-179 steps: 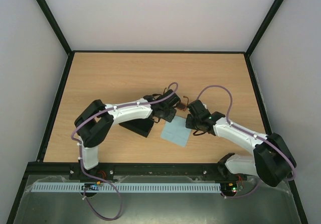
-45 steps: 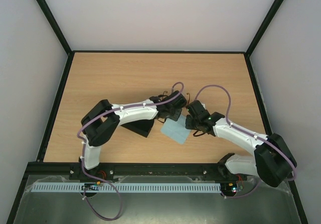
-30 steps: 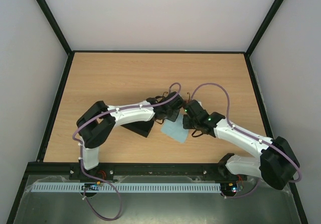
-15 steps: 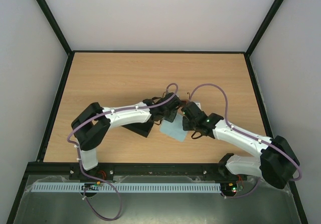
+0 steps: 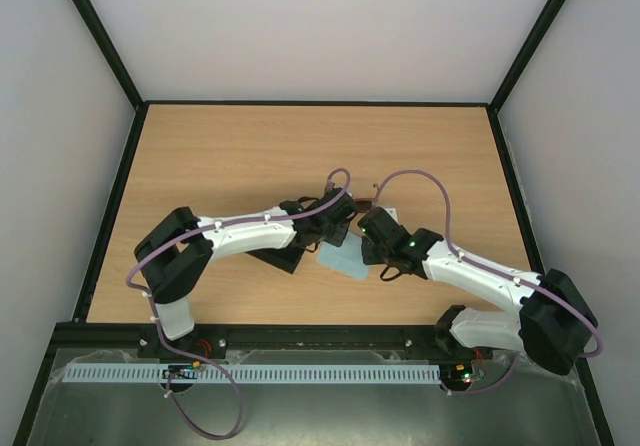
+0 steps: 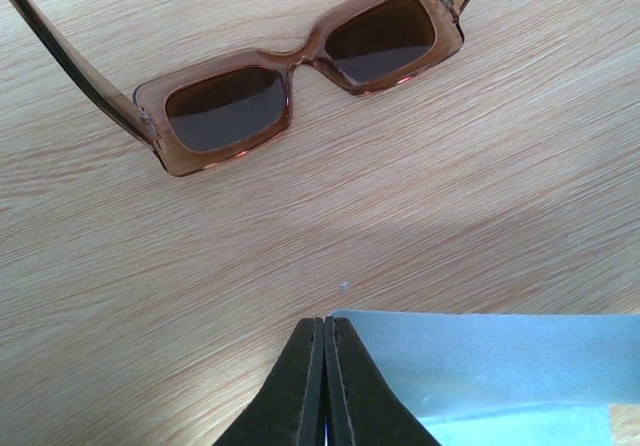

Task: Organize the sunglasses
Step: Fold the glasses cleaning cloth at the center of the board.

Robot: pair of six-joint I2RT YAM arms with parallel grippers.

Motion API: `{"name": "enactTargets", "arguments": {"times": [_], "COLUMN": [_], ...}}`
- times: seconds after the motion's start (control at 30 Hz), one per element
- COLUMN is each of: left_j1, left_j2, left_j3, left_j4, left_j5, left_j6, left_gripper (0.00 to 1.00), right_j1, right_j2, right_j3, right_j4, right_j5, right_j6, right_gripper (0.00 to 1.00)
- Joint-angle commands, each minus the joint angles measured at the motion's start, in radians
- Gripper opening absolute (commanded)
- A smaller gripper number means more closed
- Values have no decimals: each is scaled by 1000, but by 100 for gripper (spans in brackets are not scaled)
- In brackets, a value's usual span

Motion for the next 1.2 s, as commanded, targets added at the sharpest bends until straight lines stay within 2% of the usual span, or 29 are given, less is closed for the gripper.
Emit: {"name": "enactTargets", "arguments": {"times": [0.0, 1.17], "left_j1": [-14, -51], "left_j2": [-38, -81], "left_j3": [-25, -127], "left_j4": [7, 30], "left_j5": [-23, -23], "left_j6": [-13, -67], "left_gripper": [2, 2], "right_j1": [25, 123], "right_j2": [-2, 15], "right_j3": [-14, -55], "right_j4": [-35, -37], "right_j5": [27, 34], "right_j6": [40, 121], "right_gripper": [1, 1]}}
